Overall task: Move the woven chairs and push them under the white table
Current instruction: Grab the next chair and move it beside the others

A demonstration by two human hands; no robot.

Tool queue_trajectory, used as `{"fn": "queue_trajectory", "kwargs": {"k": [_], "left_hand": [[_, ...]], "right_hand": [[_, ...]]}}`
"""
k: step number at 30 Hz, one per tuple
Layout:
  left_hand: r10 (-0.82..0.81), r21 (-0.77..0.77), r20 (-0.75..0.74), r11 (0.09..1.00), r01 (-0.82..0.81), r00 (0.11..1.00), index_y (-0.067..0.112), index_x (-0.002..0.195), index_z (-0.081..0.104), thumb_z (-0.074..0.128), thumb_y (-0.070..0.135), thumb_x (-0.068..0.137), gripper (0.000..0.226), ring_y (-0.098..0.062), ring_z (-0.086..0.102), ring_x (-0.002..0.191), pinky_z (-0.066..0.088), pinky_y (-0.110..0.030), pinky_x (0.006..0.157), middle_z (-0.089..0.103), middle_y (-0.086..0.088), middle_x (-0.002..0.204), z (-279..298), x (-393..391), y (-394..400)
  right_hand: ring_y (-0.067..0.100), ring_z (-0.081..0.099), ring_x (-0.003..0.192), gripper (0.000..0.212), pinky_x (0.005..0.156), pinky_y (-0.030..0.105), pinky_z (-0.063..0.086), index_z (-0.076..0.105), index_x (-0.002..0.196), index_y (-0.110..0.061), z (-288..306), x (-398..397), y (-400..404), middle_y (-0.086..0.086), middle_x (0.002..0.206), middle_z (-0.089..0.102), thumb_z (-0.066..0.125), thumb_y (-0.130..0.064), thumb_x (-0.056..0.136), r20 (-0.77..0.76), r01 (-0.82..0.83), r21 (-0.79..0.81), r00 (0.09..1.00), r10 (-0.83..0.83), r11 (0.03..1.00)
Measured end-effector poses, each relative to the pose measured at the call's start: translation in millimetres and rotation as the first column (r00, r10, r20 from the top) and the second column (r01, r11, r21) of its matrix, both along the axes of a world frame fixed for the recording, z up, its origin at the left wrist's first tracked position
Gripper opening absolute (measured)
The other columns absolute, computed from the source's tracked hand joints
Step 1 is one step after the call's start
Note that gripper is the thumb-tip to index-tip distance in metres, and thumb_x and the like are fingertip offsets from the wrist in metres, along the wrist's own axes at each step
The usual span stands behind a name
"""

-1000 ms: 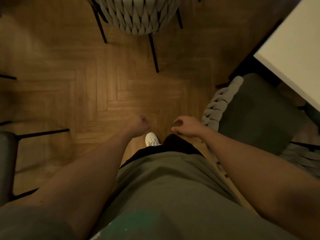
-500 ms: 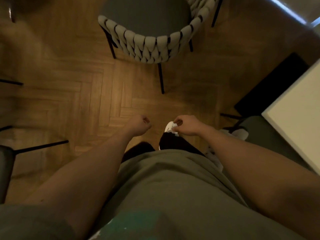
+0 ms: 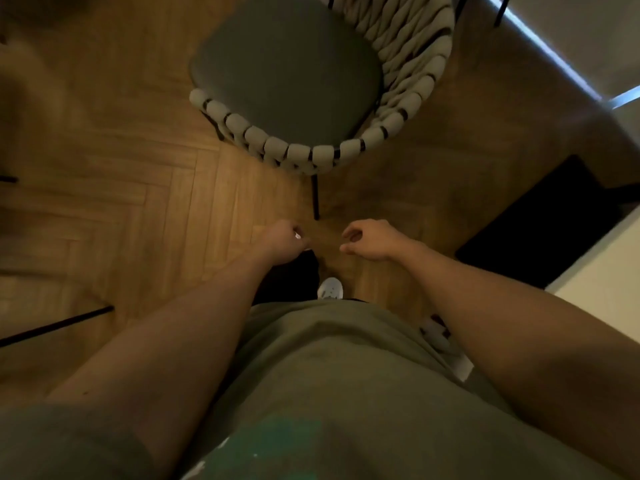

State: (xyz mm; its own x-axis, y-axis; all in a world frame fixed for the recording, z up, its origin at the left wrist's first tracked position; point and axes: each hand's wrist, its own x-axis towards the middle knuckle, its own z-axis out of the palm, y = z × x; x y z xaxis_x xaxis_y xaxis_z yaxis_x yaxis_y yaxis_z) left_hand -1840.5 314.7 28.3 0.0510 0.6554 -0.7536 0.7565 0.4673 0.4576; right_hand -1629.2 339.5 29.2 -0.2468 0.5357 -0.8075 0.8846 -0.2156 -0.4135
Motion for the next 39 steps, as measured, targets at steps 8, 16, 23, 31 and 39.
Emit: {"fn": "queue_trajectory", "kwargs": {"k": [8,16,23,31,39], "left_hand": [[-0.09,0.066,0.002,0.994,0.089,0.996,0.008,0.117,0.066,0.062,0.024,0.095,0.027,-0.023,0.062,0.105,0.05,-0.034,0.085,0.068,-0.008,0.114,2,-18,92],[-0.136,0.189,-0.085,0.97,0.15,0.987,0.012,0.11,0.065,0.063,0.022,0.091,0.021,-0.021,0.058,0.098,0.044,-0.03,0.074,0.062,-0.005,0.106,-7,7,152],[-0.181,0.095,-0.131,0.976,0.194,0.975,0.013,0.134,0.054,0.064,0.032,0.089,0.05,-0.033,0.049,0.123,0.041,-0.041,0.1,0.055,-0.012,0.13,-21,53,187],[-0.303,-0.191,-0.192,0.945,0.267,0.934,0.026,0.143,0.042,0.064,0.039,0.086,0.063,-0.035,0.047,0.127,0.027,-0.059,0.108,0.051,-0.009,0.138,-44,103,209],[-0.286,-0.19,-0.272,0.952,0.24,0.919,0.031,0.143,0.044,0.064,0.025,0.089,0.058,-0.031,0.05,0.125,0.02,-0.066,0.11,0.056,-0.005,0.132,-49,115,216]], "right_hand": [[0.02,0.059,0.119,0.041,0.104,0.04,0.05,0.066,0.127,-0.024,1,-27,81,0.002,0.13,0.062,0.072,-0.04,0.089,0.007,0.013,-0.014,1.0,-0.013,1.0],[0.017,0.064,0.103,0.034,0.093,0.038,0.056,0.065,0.121,-0.021,4,-28,159,0.0,0.109,0.068,0.072,-0.031,0.09,0.003,-0.134,0.056,0.991,0.134,0.989],[0.025,0.06,0.11,0.051,0.092,0.043,0.055,0.059,0.131,-0.02,-6,15,237,0.008,0.123,0.064,0.075,-0.035,0.085,0.122,-0.487,0.154,0.873,0.472,0.86],[0.032,0.051,0.124,0.059,0.104,0.046,0.038,0.044,0.144,-0.031,-28,66,317,0.007,0.133,0.058,0.064,-0.034,0.088,0.332,-0.893,-0.029,0.416,0.846,0.45],[0.031,0.05,0.129,0.055,0.109,0.045,0.037,0.04,0.149,-0.031,-50,99,381,0.009,0.142,0.054,0.057,-0.025,0.097,0.484,-0.962,-0.094,0.18,0.856,0.256]]}}
